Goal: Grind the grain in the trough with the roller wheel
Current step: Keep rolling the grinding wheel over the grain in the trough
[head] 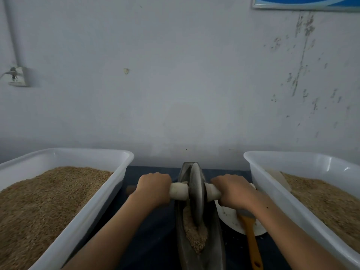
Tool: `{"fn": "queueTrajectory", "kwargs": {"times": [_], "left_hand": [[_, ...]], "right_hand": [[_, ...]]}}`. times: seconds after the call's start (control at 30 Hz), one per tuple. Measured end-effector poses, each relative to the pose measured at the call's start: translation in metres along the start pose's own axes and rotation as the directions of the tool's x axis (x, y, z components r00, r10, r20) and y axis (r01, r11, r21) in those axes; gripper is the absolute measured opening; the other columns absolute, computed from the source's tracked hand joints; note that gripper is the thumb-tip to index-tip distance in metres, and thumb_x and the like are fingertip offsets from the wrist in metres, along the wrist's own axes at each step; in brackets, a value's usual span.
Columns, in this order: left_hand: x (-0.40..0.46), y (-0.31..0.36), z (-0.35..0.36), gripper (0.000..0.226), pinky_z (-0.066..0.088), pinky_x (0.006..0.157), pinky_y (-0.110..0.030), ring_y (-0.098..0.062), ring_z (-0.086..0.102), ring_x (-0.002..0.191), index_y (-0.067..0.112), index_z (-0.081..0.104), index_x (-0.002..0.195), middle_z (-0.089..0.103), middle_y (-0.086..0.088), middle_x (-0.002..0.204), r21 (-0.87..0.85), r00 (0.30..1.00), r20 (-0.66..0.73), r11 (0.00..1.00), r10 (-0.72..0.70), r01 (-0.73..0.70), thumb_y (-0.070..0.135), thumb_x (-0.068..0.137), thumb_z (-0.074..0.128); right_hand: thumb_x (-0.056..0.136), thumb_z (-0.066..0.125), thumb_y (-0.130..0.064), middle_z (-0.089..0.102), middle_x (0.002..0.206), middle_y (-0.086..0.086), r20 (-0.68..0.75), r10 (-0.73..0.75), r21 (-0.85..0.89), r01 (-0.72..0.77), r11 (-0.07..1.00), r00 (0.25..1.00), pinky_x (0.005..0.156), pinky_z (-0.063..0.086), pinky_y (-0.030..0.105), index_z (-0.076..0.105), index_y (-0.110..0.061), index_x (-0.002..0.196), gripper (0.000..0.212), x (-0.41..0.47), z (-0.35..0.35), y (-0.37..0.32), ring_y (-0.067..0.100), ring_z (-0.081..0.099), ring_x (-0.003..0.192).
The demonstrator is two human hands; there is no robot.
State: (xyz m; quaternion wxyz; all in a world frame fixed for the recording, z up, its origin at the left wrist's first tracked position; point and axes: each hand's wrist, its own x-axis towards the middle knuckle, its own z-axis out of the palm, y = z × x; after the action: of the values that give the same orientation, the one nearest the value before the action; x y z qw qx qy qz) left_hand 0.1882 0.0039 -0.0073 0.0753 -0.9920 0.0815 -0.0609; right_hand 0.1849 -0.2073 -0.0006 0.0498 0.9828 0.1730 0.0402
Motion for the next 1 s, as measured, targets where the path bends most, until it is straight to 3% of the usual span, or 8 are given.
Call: {"fn": "queueTrajectory", "kwargs": {"times": [0.13,0.2,0.37,0.5,0.67,0.8,0.9,1.0], "left_hand": [[0.000,0.004,0.007,0.026,0.036,0.073,-0.030,-0.021,0.059,0.098,0.023,0.053,0.111,0.062,-0.001,0.107,0.008,0.978,-0.210,1.000,-0.009,0.010,0.028,0.086,0.058],[0.001,0.000,0.007,0.027,0.036,0.073,-0.029,-0.020,0.059,0.097,0.022,0.053,0.112,0.062,-0.001,0.106,-0.014,0.980,-0.198,1.000,0.014,-0.017,0.029,0.086,0.059],[-0.003,-0.008,-0.006,0.038,0.044,0.073,-0.029,-0.020,0.062,0.092,0.015,0.058,0.112,0.065,-0.003,0.103,-0.116,0.983,0.161,0.991,0.089,-0.070,0.029,0.079,0.069],[-0.004,-0.012,-0.007,0.014,0.044,0.055,-0.018,-0.006,0.056,0.053,0.009,0.062,0.087,0.060,0.005,0.065,-0.315,0.913,0.368,0.948,0.174,-0.054,0.019,0.080,0.069],[-0.004,-0.005,-0.002,0.036,0.043,0.073,-0.030,-0.021,0.062,0.094,0.016,0.059,0.109,0.065,-0.003,0.104,-0.089,0.996,0.087,0.996,0.012,-0.004,0.032,0.078,0.069],[-0.004,0.005,0.006,0.025,0.036,0.072,-0.030,-0.021,0.059,0.095,0.021,0.054,0.110,0.062,-0.002,0.105,0.034,0.976,-0.217,0.999,0.001,0.007,0.030,0.087,0.058],[-0.002,0.003,0.006,0.028,0.037,0.073,-0.029,-0.020,0.059,0.096,0.020,0.055,0.113,0.062,-0.002,0.106,0.026,0.981,-0.192,1.000,0.022,-0.017,0.029,0.087,0.059],[-0.001,-0.005,0.001,0.036,0.042,0.075,-0.029,-0.020,0.061,0.096,0.017,0.057,0.114,0.064,-0.003,0.107,-0.055,0.999,0.003,0.997,0.053,-0.053,0.031,0.081,0.066]], "right_hand": [[0.086,0.054,-0.015,0.064,0.101,-0.001,-0.147,-0.001,0.024,0.004,1.000,0.989,0.067,0.033,0.028,0.041,-0.032,0.090,0.021,0.002,0.009,0.001,0.020,0.061,0.091],[0.087,0.054,-0.015,0.064,0.101,-0.001,-0.147,0.007,0.015,-0.005,1.000,0.989,0.068,0.034,0.029,0.046,-0.029,0.095,0.018,0.002,0.008,0.000,0.020,0.060,0.090],[0.082,0.061,-0.015,0.060,0.093,0.002,0.119,-0.010,-0.030,0.014,0.999,0.993,0.062,0.038,0.028,0.056,-0.019,0.105,0.023,0.000,-0.008,-0.002,0.019,0.056,0.080],[0.081,0.065,-0.017,0.058,0.086,0.000,0.186,-0.018,-0.040,0.026,0.999,0.982,0.054,0.037,0.024,0.059,-0.016,0.103,0.023,-0.004,-0.012,-0.005,0.017,0.057,0.076],[0.087,0.054,-0.013,0.062,0.103,0.003,-0.047,0.011,-0.088,-0.015,0.996,0.999,0.065,0.033,0.028,0.053,-0.021,0.107,0.021,0.003,0.000,-0.007,0.025,0.060,0.092],[0.091,0.049,-0.016,0.063,0.102,0.001,-0.261,0.048,-0.009,-0.052,0.999,0.964,0.067,0.032,0.031,0.044,-0.024,0.103,0.016,0.003,0.015,-0.003,0.026,0.060,0.093],[0.090,0.049,-0.016,0.063,0.101,0.001,-0.270,0.035,-0.004,-0.038,0.999,0.962,0.066,0.031,0.031,0.038,-0.027,0.095,0.017,0.002,0.017,-0.002,0.026,0.060,0.092],[0.086,0.053,-0.014,0.062,0.102,0.002,-0.146,-0.006,-0.042,-0.001,0.999,0.989,0.066,0.032,0.029,0.046,-0.025,0.098,0.018,0.001,0.006,-0.001,0.025,0.060,0.093]]}}
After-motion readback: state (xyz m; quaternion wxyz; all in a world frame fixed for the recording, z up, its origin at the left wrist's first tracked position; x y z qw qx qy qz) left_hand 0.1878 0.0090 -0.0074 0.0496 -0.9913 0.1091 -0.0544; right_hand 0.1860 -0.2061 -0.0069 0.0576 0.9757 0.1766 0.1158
